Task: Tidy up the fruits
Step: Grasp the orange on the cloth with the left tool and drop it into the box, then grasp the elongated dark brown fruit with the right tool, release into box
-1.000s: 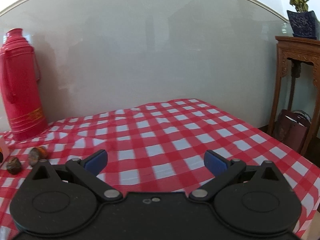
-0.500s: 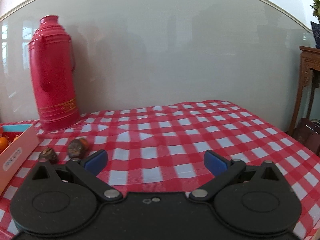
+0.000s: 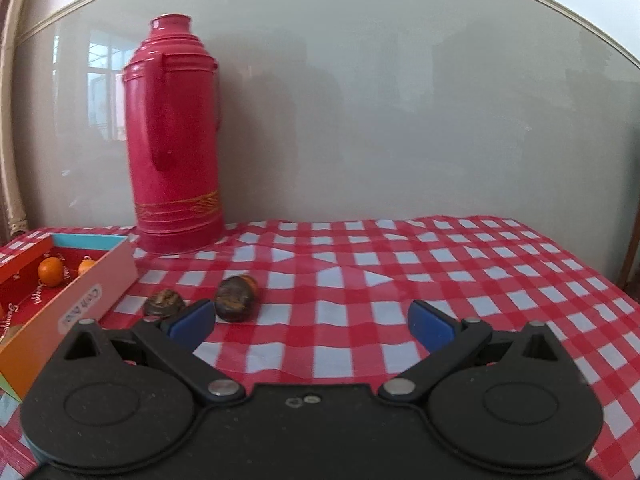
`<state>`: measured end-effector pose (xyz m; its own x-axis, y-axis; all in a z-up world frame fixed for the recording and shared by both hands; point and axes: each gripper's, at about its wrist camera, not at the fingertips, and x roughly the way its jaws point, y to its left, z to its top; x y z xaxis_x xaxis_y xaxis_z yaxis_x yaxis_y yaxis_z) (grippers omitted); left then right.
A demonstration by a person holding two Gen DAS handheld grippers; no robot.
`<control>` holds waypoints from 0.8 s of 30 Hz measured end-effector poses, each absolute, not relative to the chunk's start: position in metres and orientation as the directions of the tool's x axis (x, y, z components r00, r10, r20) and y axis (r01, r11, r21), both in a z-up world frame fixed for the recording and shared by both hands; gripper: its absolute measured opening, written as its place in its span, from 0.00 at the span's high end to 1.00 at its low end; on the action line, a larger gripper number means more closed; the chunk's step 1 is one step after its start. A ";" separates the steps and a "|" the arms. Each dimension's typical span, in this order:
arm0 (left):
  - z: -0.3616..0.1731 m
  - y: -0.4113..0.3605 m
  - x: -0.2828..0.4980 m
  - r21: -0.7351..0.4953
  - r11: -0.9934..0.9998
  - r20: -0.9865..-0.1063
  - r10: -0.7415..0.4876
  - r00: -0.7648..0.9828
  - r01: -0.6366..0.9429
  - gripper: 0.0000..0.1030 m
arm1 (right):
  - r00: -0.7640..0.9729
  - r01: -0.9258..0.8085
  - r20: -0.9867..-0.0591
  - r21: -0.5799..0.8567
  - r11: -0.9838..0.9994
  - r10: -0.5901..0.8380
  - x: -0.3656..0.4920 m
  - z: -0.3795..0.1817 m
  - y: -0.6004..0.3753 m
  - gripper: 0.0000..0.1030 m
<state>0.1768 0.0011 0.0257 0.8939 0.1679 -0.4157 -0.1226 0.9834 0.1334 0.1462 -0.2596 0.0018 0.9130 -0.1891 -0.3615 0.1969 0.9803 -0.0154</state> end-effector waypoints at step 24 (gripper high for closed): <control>0.026 0.077 0.158 0.164 0.945 -0.360 0.324 0.875 -0.282 0.00 | 0.922 0.109 -0.368 -0.053 0.993 -0.121 0.188 -0.006 -0.216 0.05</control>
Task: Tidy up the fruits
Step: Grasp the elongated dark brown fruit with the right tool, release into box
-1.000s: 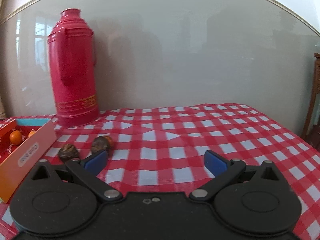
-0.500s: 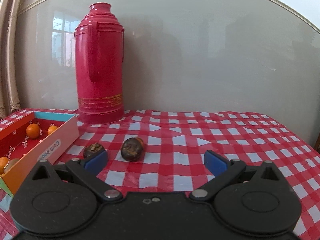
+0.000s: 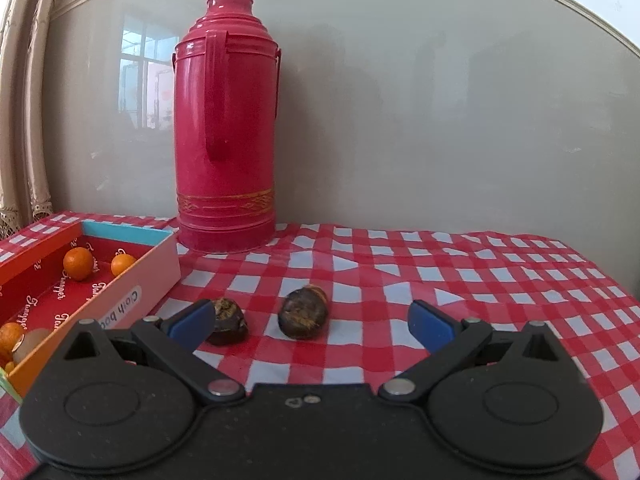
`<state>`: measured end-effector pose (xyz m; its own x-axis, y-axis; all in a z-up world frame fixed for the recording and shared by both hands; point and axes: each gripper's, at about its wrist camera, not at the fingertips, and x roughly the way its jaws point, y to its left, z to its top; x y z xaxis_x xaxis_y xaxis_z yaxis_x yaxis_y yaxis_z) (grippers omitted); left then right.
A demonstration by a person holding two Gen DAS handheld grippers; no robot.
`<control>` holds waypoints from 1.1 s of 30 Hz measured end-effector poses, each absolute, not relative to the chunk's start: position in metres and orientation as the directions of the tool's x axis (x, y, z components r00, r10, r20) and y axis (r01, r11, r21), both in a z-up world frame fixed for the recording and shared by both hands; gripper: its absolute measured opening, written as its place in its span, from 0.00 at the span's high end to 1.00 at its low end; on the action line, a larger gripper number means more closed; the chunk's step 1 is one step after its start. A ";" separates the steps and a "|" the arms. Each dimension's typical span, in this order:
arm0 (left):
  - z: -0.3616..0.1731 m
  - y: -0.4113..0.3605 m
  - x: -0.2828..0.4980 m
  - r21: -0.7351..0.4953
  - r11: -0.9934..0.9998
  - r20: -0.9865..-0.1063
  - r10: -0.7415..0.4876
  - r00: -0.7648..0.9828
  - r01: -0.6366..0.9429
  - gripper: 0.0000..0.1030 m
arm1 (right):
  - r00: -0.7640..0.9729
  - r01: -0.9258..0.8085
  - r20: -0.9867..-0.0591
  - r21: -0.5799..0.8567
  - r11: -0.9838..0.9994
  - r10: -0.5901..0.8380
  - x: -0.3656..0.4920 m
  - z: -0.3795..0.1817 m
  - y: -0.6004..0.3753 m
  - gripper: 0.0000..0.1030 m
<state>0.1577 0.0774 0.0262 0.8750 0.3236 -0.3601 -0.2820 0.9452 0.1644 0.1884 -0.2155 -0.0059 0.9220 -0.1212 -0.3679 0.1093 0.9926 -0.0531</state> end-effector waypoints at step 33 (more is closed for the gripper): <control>0.013 0.155 0.157 0.137 0.864 -0.355 0.499 0.790 -0.484 0.00 | 0.858 0.110 -0.509 0.051 0.993 -0.069 0.259 -0.022 -0.223 0.69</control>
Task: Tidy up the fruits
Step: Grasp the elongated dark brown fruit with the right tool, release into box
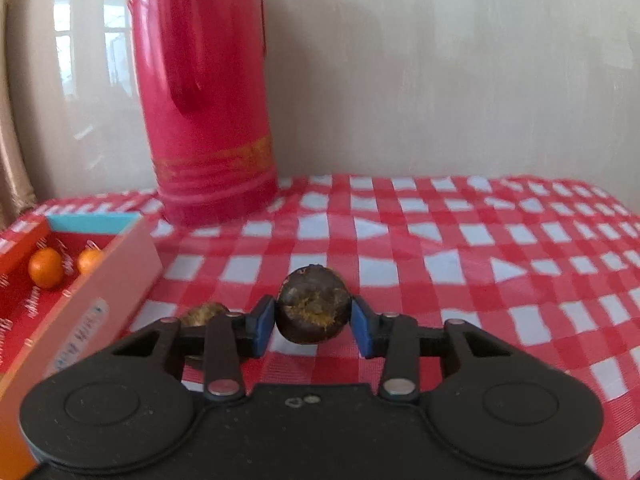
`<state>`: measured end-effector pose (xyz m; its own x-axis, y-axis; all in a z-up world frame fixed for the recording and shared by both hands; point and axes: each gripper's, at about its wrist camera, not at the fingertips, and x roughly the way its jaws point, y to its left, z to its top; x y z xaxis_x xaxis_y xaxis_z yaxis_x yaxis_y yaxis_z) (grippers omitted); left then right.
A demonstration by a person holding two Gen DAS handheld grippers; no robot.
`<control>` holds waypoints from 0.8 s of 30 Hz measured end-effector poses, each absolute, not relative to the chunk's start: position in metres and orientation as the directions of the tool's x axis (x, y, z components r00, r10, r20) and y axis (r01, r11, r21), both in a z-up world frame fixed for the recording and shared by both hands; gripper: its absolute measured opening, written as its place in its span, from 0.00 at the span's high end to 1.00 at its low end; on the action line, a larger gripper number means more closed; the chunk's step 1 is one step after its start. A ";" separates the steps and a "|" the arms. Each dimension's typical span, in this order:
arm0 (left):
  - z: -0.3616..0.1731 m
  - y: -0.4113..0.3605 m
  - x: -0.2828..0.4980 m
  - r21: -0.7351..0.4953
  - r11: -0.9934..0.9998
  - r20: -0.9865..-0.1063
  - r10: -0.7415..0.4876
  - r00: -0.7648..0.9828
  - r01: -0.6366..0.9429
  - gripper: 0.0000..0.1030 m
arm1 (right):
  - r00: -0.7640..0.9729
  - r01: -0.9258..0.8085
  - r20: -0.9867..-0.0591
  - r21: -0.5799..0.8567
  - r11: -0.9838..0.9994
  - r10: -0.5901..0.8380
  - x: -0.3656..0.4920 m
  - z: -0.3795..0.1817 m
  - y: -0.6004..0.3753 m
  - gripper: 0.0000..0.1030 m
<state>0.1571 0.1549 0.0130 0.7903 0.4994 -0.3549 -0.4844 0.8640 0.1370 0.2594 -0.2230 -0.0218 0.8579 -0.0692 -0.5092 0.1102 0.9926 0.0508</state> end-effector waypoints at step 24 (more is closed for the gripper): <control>0.037 0.157 0.123 0.141 0.883 -0.340 0.468 0.816 -0.448 0.00 | 0.912 -0.188 -0.374 -0.015 0.982 0.169 0.190 0.040 -0.104 0.69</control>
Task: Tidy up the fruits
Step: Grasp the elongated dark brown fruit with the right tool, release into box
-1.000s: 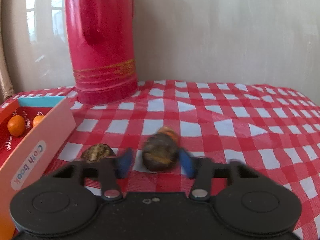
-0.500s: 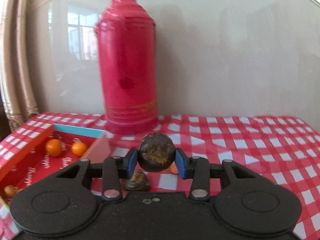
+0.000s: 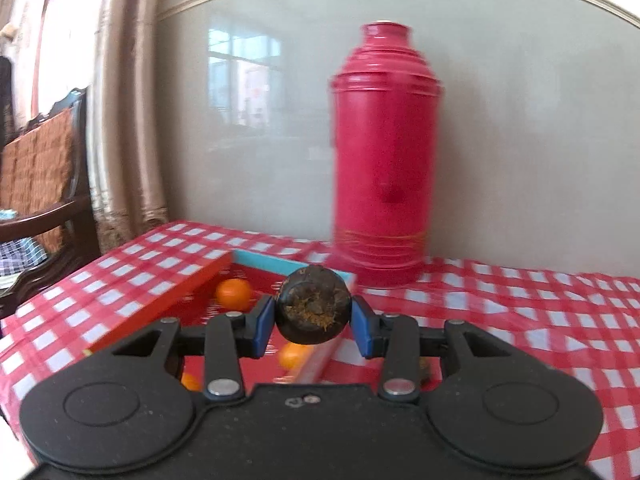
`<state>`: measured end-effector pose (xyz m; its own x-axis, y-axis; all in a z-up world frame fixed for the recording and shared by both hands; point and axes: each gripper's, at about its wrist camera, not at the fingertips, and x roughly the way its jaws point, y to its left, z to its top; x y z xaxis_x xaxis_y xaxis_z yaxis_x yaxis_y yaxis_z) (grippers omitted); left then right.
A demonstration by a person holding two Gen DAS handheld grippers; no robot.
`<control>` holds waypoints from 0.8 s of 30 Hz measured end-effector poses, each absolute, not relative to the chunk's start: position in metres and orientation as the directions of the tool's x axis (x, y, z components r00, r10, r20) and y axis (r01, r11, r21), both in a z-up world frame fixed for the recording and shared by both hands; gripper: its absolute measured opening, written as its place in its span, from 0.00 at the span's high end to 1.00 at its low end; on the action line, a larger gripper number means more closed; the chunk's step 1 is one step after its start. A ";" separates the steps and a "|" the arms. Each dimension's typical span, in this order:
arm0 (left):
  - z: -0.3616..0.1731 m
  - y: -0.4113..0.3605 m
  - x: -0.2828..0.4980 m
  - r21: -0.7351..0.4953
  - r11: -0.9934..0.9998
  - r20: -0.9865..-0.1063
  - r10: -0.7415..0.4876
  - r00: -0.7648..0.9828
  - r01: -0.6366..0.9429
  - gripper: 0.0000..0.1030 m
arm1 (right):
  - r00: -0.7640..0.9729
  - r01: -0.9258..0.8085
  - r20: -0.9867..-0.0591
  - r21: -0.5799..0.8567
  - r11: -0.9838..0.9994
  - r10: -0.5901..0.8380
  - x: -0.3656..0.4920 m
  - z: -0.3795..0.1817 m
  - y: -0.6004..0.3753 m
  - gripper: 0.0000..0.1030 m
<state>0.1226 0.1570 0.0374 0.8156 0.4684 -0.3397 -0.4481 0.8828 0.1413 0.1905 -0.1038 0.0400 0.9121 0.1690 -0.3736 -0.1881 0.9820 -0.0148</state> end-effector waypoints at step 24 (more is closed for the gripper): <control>0.038 0.170 0.117 0.148 0.873 -0.351 0.486 0.801 -0.465 0.00 | 0.921 -0.251 -0.327 -0.088 0.964 0.210 0.178 0.033 -0.058 0.06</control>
